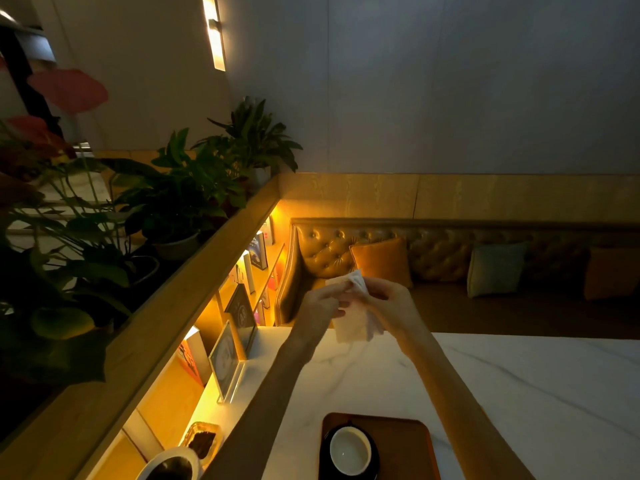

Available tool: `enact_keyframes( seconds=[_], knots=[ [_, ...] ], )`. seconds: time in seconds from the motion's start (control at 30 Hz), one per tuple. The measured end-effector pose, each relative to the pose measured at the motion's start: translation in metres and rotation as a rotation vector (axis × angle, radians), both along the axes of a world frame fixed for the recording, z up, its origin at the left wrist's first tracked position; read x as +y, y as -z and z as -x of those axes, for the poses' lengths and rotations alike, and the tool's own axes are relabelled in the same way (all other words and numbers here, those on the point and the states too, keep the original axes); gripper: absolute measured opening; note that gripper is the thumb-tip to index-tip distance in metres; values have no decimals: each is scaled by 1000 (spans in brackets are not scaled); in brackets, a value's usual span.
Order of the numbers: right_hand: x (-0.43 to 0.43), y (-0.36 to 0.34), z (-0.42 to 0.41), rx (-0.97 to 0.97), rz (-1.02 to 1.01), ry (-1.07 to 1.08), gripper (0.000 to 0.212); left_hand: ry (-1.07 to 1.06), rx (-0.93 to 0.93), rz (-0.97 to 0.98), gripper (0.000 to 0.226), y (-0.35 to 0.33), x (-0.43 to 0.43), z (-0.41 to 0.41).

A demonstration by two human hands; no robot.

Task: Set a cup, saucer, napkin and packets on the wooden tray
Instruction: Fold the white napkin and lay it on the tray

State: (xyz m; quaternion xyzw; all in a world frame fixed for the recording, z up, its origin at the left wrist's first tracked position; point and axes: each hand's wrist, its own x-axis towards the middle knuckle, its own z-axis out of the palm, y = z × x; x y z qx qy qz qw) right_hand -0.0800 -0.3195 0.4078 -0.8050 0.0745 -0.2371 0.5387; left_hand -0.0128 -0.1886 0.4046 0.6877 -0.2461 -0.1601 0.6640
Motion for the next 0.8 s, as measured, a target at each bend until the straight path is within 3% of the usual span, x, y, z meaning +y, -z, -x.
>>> enact_keyframes(
  seconds=[0.1,0.2,0.27,0.4,0.57,0.8],
  knots=[
    [-6,-7,5,1,-159,-125,35,-182,91,25,30,19,11,-8],
    [-14,-14,12,51,-491,-283,42,-22,468,83,64,34,23,-14],
    [-22,-14,14,75,-585,-327,42,119,599,178,60,40,27,-15],
    [-36,3,18,116,-711,-354,42,185,488,268,48,44,30,-15],
    [-45,28,28,242,-793,-446,46,84,263,81,31,36,27,-11],
    [-54,35,43,301,-748,-293,52,258,272,-3,46,39,41,-14]
  ],
)
